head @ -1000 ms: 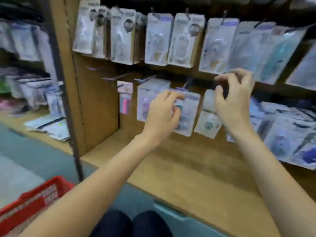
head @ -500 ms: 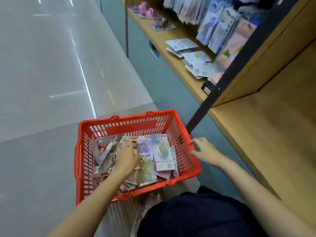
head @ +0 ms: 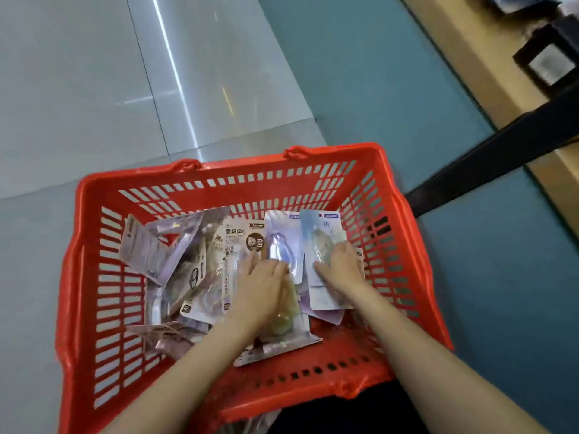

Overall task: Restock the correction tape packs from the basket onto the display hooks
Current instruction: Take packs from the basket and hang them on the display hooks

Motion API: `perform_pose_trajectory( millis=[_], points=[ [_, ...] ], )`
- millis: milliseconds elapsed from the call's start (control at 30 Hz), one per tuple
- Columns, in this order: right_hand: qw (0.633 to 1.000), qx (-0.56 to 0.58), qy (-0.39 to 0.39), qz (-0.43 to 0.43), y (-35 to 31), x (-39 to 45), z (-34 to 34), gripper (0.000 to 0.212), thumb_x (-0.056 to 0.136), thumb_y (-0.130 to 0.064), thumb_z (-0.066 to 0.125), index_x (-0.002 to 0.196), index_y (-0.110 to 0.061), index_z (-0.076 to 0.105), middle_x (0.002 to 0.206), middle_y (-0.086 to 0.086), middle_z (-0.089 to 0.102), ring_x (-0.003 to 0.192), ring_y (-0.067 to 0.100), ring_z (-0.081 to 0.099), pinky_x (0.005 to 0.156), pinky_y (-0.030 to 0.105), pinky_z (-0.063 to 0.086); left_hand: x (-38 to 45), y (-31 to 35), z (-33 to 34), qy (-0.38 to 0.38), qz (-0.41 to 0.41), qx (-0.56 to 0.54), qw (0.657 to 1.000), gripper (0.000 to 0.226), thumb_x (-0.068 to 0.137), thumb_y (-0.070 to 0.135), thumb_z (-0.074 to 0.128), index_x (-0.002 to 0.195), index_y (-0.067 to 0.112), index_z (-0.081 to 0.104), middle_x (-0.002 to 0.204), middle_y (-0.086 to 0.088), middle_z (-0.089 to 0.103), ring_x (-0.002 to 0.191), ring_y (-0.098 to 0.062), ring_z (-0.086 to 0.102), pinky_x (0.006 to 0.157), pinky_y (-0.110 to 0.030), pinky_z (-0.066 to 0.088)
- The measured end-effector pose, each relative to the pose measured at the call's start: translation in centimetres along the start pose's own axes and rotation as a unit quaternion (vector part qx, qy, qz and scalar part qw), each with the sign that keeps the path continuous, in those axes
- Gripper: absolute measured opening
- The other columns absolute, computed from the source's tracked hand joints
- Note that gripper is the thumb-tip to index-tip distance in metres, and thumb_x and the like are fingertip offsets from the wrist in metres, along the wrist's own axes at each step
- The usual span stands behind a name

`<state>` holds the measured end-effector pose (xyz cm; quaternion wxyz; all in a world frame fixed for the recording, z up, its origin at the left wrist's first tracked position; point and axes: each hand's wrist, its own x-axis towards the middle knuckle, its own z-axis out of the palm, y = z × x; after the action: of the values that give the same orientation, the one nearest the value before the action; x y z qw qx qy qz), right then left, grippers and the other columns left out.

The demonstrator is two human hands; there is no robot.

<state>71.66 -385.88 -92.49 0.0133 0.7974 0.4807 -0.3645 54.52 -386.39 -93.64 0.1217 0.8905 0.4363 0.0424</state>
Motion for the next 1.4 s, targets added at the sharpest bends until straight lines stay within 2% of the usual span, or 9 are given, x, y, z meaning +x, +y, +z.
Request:
perform_pose_trajectory(
  millis=[167, 233, 333, 500, 733, 900, 1000, 1200, 1400],
  points=[
    [0.999, 0.024, -0.020, -0.006, 0.3, -0.1, 1.0, 0.074, 0.065, -0.047, 0.079, 0.117, -0.011, 0.042, 0.131, 0.013, 0.027, 0.125, 0.029, 0.031, 0.107, 0.037, 0.031, 1.7, -2.6, -3.3, -0.037, 0.036, 0.077, 0.996, 0.025, 0.057, 0.027, 0.075, 0.051, 0.016, 0.054, 0.036, -0.005, 0.051, 0.034, -0.018, 0.051, 0.058, -0.024, 0.043],
    [0.999, 0.052, -0.013, -0.004, 0.7, -0.5, 1.4, 0.074, 0.063, -0.049, 0.080, 0.113, -0.011, 0.042, 0.128, 0.010, 0.027, 0.118, 0.024, 0.034, 0.102, 0.031, 0.033, 3.3, -3.0, -4.5, -0.117, -0.007, 0.100, 0.988, 0.027, 0.061, 0.026, 0.080, 0.075, 0.012, 0.062, 0.055, -0.008, 0.063, 0.050, -0.022, 0.061, 0.048, -0.025, 0.039],
    [0.993, 0.114, 0.006, 0.006, 0.9, -0.9, 1.6, 0.063, 0.066, -0.044, 0.081, 0.102, -0.014, 0.038, 0.120, 0.005, 0.026, 0.100, 0.016, 0.032, 0.083, 0.022, 0.029, 6.3, -3.1, -3.5, -0.225, -0.104, 0.071, 0.966, 0.042, 0.094, 0.025, 0.042, 0.132, 0.008, 0.039, 0.122, -0.016, 0.057, 0.111, -0.031, 0.054, 0.090, -0.036, 0.040],
    [0.983, 0.182, 0.028, 0.014, 0.6, -1.3, 0.7, 0.049, 0.072, -0.031, 0.079, 0.106, -0.015, 0.048, 0.111, -0.001, 0.027, 0.096, 0.013, 0.036, 0.083, 0.019, 0.029, 8.6, -2.7, -0.5, -0.340, -0.292, -0.067, 0.891, 0.065, 0.096, 0.031, 0.035, 0.147, 0.003, 0.007, 0.147, -0.021, 0.033, 0.138, -0.039, 0.021, 0.111, -0.045, 0.020],
    [0.980, 0.160, 0.106, -0.060, -1.2, -3.7, -3.2, 0.030, 0.077, -0.024, 0.070, 0.088, -0.023, 0.042, 0.091, -0.003, 0.056, 0.084, 0.023, 0.052, 0.064, 0.030, 0.028, 6.9, -3.2, -2.0, -0.199, -0.334, -0.247, 0.888, 0.037, 0.077, 0.039, 0.072, 0.087, 0.011, 0.050, 0.076, -0.002, 0.053, 0.074, -0.020, 0.051, 0.066, -0.030, 0.040],
    [0.939, 0.265, 0.173, -0.133, -1.4, -9.1, -10.6, 0.041, 0.070, -0.015, 0.078, 0.086, -0.030, 0.043, 0.096, -0.011, 0.057, 0.090, 0.016, 0.053, 0.074, 0.028, 0.036, 5.6, -0.6, -9.3, 0.106, -0.212, -0.349, 0.907, 0.021, 0.082, 0.017, 0.068, 0.100, 0.009, 0.061, 0.094, -0.003, 0.058, 0.086, -0.019, 0.052, 0.071, -0.031, 0.040],
    [0.874, 0.421, 0.197, -0.142, -1.8, -14.0, -16.5, 0.044, 0.071, -0.006, 0.077, 0.091, -0.027, 0.044, 0.106, 0.001, 0.064, 0.093, 0.015, 0.064, 0.077, 0.030, 0.054, 6.4, 2.5, -15.5, 0.051, -0.135, -0.453, 0.880, 0.019, 0.087, 0.018, 0.064, 0.105, 0.014, 0.062, 0.094, 0.004, 0.065, 0.082, -0.012, 0.060, 0.069, -0.026, 0.046],
    [0.796, 0.497, 0.292, -0.186, -1.6, -25.3, -25.9, 0.045, 0.074, 0.002, 0.070, 0.103, -0.017, 0.042, 0.098, 0.001, 0.069, 0.080, 0.010, 0.067, 0.064, 0.023, 0.055, 7.3, 11.3, -26.7, -0.209, -0.026, -0.761, 0.614, 0.038, 0.098, 0.037, 0.038, 0.120, 0.013, 0.057, 0.121, -0.006, 0.063, 0.109, -0.020, 0.060, 0.098, -0.033, 0.046],
    [0.810, 0.353, 0.423, -0.200, -0.8, -37.7, -31.3, 0.060, 0.068, -0.020, 0.080, 0.114, -0.036, 0.044, 0.103, -0.016, 0.066, 0.097, 0.009, 0.066, 0.083, 0.029, 0.055, 4.8, 18.0, -34.4, -0.177, 0.186, -0.613, 0.747, 0.033, 0.075, 0.001, 0.073, 0.101, 0.017, 0.061, 0.087, 0.011, 0.074, 0.079, -0.002, 0.068, 0.067, -0.014, 0.051]
  ],
)
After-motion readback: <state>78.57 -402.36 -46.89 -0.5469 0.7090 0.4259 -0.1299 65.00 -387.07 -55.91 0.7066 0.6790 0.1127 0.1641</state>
